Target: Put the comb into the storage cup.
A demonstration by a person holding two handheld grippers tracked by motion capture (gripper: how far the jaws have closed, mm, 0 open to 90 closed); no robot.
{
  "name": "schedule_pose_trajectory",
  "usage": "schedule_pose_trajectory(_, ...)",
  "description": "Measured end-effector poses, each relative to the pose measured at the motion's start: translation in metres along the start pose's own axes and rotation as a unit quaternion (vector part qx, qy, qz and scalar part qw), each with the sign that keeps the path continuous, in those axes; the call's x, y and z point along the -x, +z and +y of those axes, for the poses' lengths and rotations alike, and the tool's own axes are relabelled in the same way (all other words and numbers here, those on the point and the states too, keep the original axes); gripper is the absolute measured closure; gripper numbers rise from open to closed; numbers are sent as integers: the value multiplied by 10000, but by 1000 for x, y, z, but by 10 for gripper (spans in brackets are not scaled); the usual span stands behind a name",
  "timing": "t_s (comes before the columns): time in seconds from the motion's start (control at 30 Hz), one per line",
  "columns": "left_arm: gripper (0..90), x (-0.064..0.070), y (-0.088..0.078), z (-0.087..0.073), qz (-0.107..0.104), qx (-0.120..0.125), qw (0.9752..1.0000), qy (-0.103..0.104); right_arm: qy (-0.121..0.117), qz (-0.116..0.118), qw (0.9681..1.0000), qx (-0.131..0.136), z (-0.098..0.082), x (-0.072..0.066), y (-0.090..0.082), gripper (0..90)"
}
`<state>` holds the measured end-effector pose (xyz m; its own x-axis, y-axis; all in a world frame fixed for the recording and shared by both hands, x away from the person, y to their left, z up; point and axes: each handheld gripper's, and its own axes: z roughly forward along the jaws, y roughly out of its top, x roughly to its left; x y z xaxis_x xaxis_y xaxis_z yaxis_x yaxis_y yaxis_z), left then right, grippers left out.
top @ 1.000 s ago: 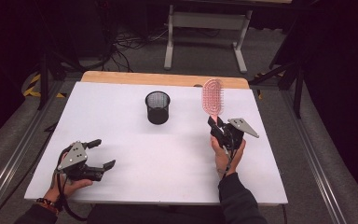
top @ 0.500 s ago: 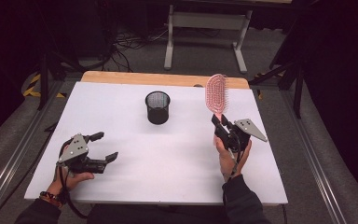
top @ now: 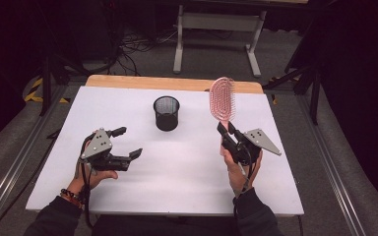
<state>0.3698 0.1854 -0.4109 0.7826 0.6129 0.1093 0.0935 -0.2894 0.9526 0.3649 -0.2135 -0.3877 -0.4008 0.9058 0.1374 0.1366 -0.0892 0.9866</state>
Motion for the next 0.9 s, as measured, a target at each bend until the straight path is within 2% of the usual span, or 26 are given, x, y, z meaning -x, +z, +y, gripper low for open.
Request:
schedule_pose_trajectory(0.1,136,0,5,5,-67,54,10000,-27,3,30,10000,19,0,-3,0,700)
schedule_pose_trajectory(0.3,135,-1,11,16,-177,271,9993,-207,-82,190,9998,73,1,-11,0,701)
schedule_pose_trajectory(0.9,122,3,20,29,-321,427,9984,-179,-307,467,9983,139,0,-31,-1,700)
